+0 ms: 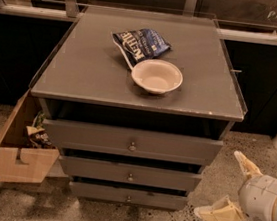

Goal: Open middle drawer

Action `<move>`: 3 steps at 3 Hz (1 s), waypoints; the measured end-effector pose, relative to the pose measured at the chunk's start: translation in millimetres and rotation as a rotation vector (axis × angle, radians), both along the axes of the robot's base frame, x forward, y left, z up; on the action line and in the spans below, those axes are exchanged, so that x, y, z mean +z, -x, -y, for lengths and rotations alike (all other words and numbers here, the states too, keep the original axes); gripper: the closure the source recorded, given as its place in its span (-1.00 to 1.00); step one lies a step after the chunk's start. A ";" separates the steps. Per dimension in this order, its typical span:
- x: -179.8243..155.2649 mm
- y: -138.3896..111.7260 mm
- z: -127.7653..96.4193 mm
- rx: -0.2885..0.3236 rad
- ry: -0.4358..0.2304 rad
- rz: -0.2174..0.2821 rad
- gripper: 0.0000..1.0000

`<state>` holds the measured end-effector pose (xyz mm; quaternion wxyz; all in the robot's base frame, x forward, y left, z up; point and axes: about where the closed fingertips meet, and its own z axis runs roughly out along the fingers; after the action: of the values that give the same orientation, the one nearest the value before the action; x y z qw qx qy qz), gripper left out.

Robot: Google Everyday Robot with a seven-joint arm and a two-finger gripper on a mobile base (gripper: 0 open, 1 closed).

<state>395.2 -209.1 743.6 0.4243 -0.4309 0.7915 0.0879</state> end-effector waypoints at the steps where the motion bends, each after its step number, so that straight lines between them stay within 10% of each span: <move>1: -45.4 0.3 6.4 -0.012 -0.106 -0.003 -1.00; 3: -132.8 2.1 -1.3 0.032 -0.289 -0.136 -1.00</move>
Offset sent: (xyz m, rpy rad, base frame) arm -0.0036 -0.0034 -0.1552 0.3689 0.1509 0.0308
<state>393.1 -207.8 610.8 0.4258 -0.3711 0.7905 0.2369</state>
